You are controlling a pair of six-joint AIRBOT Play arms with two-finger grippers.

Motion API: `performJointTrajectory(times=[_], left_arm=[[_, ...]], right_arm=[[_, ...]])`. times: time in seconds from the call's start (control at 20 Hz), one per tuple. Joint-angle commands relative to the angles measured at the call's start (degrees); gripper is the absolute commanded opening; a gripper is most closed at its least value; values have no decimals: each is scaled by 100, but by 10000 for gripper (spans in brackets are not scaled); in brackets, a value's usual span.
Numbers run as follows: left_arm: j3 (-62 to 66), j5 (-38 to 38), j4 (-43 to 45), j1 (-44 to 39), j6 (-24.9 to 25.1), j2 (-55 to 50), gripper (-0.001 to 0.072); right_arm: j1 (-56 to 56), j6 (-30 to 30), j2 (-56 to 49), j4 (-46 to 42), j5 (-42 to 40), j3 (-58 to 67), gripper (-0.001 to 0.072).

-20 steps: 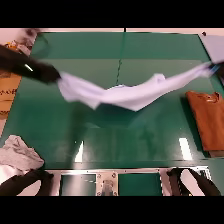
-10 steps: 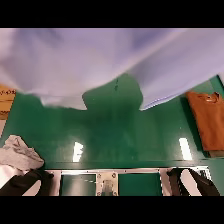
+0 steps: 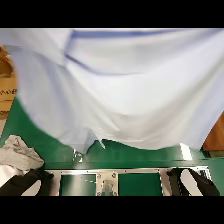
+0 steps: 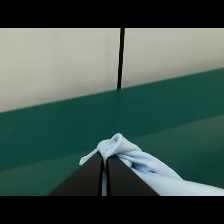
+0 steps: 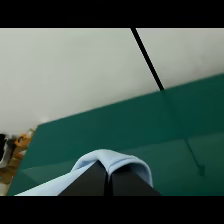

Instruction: Fold the shirts.

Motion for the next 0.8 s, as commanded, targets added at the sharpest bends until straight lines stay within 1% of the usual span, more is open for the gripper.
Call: performJointTrajectory(times=[0.0, 0.1, 0.2, 0.25, 0.35, 0.45, 0.5, 0.55, 0.6, 0.65, 0.7, 0.75], left_arm=[[-820, 673, -505, 4, 22, -1117, 24], [-841, 839, -1185, -42, 396, -2181, 24], [-841, 1110, -1915, -105, 855, -3217, 24], [-841, 1266, -2151, -142, 994, -3670, 23], [-841, 1412, -2452, -168, 1064, -4422, 24], [-841, 1405, -2691, -168, 1060, -4892, 25], [-841, 1333, -2723, -168, 1060, -5010, 113], [-841, 1193, -2691, -146, 1062, -5027, 480], [-765, 977, -2645, -83, 1045, -5018, 673], [-595, 562, -2638, 37, 1025, -5005, 617], [-354, -17, -2625, 214, 1023, -4992, 588], [-94, -603, -2629, 391, 1023, -4990, 587]], right_arm=[[101, -599, -361, 79, -942, -1893, 14], [208, -949, -1027, 289, -1563, -2605, 14], [378, -1445, -1891, 647, -1856, -2815, 14], [481, -1668, -2396, 828, -1928, -2804, 15], [581, -2094, -3241, 1261, -2107, -2778, 14], [601, -2253, -3901, 1436, -2124, -2643, 15], [592, -2256, -4103, 1429, -2081, -2592, 29], [527, -2253, -4214, 1429, -1991, -2568, 226], [389, -2253, -4223, 1429, -1838, -2557, 424], [175, -2253, -4197, 1421, -1541, -2507, 472], [-107, -2256, -4159, 1401, -1110, -2430, 470], [-407, -2256, -4120, 1392, -636, -2396, 467]])
